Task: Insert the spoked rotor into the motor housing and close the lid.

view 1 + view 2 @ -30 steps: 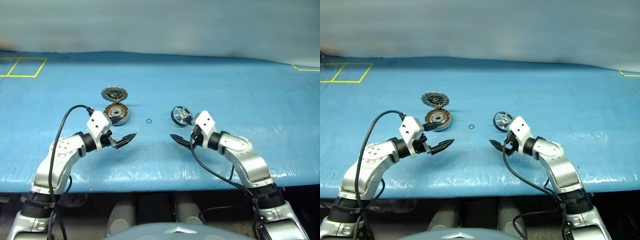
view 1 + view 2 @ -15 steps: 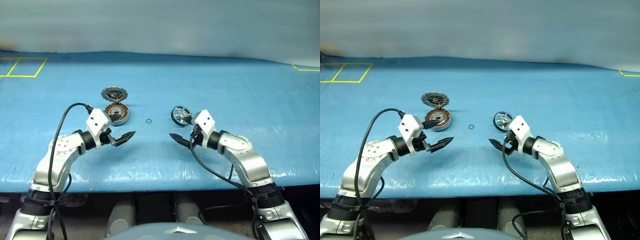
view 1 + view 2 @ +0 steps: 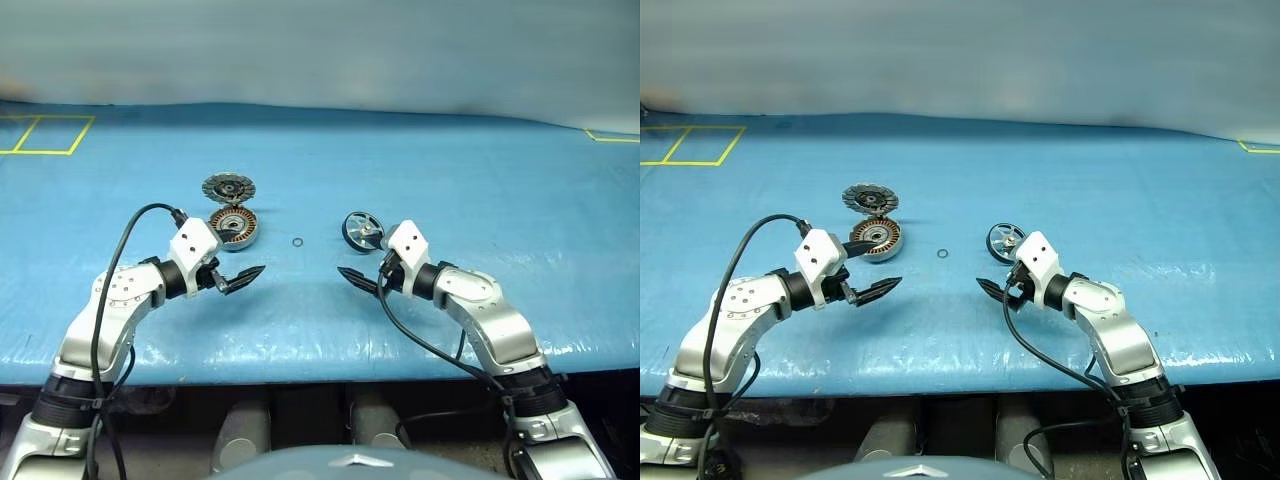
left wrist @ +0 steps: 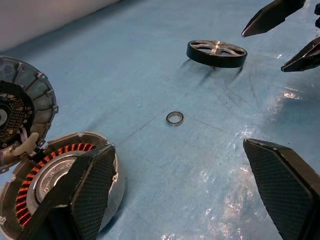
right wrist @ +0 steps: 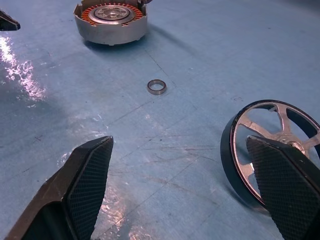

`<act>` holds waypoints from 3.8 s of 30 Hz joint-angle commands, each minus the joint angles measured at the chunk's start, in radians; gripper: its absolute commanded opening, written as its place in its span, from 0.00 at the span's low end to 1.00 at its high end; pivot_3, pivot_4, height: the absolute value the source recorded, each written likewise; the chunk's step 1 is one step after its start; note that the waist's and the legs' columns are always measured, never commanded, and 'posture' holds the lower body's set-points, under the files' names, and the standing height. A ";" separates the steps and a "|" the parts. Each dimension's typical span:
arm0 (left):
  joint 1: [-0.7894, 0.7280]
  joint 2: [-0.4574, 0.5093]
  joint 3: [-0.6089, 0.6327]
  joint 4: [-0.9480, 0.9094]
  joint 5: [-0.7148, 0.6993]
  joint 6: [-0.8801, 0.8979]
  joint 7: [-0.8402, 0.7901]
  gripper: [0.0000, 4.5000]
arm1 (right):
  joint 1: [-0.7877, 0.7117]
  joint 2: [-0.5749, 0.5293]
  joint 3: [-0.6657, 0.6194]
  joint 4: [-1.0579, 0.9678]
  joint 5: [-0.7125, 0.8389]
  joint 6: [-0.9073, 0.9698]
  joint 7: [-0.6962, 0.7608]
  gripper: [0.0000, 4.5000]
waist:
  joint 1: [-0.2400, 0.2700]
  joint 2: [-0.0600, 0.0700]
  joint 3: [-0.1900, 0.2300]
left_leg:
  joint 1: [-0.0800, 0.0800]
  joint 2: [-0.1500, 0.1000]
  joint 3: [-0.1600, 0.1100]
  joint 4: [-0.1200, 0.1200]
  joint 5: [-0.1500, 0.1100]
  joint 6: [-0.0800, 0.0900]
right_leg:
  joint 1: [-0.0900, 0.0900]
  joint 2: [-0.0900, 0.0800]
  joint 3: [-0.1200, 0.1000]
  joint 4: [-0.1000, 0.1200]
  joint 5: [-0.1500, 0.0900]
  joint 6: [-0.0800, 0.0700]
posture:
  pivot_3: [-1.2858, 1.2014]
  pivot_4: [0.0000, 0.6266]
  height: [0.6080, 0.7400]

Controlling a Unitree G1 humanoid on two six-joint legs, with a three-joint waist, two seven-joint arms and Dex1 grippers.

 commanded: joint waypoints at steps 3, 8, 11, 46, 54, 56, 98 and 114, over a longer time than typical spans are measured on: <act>-0.172 0.234 -0.132 0.034 0.234 -0.053 -0.129 1.00 | -0.032 -0.009 -0.014 -0.017 0.013 0.000 0.016 0.99 | 0.002 -0.002 0.002 | 0.000 0.001 -0.001 0.000 0.000 0.000 | 0.000 0.002 0.000 0.000 0.000 0.000 | 0.52 0.24 1.00; -0.447 0.351 -0.330 0.121 0.414 -0.169 -0.386 1.00 | -0.070 -0.015 0.017 0.018 0.005 0.017 0.051 0.99 | 0.002 -0.002 0.002 | -0.001 0.001 0.000 0.001 0.000 0.000 | 0.000 0.003 0.002 -0.001 0.000 -0.001 | 0.52 0.24 1.00; -0.594 0.349 -0.445 0.180 0.532 -0.246 -0.528 1.00 | -0.073 -0.039 0.018 0.004 0.013 0.049 0.078 0.99 | 0.002 -0.002 0.002 | -0.001 0.001 0.001 -0.001 -0.001 0.001 | 0.000 0.003 0.003 -0.001 0.000 -0.001 | 0.52 0.24 1.00; -0.830 0.067 -0.603 0.711 0.904 -0.547 -0.572 1.00 | -0.036 -0.182 0.004 -0.161 0.041 0.219 0.111 0.99 | 0.002 -0.004 0.004 | 0.000 0.001 0.000 0.007 -0.002 0.003 | 0.002 0.005 0.005 0.004 0.000 0.000 | 0.52 0.24 1.00; -0.841 0.104 -0.549 0.633 0.881 -0.513 -0.587 1.00 | -0.051 -0.178 0.017 -0.143 0.040 0.217 0.119 0.99 | 0.001 -0.004 0.004 | -0.002 0.001 -0.001 0.004 -0.002 0.003 | 0.000 0.005 0.005 0.003 0.000 0.000 | 0.52 0.24 1.00; -0.841 0.110 -0.541 0.637 0.886 -0.506 -0.583 1.00 | -0.057 -0.174 0.023 -0.137 0.040 0.217 0.121 0.99 | 0.001 -0.004 0.004 | -0.002 0.001 0.000 0.004 -0.002 0.003 | 0.000 0.005 0.005 0.003 0.000 0.000 | 0.52 0.24 1.00; -0.838 0.008 -0.561 0.792 0.947 -0.566 -0.487 1.00 | -0.066 -0.179 0.048 -0.132 0.033 0.213 0.136 0.99 | 0.001 -0.002 0.000 | 0.002 0.001 0.000 0.007 -0.002 0.003 | 0.002 0.005 0.006 0.008 0.000 0.000 | 0.52 0.24 1.00; -0.816 0.012 -0.574 0.780 0.985 -0.563 -0.472 1.00 | -0.081 -0.181 0.053 -0.118 0.027 0.200 0.141 0.99 | 0.003 -0.002 0.001 | -0.001 0.001 -0.001 0.007 -0.002 0.003 | 0.001 0.005 0.006 0.006 0.000 0.000 | 0.52 0.24 1.00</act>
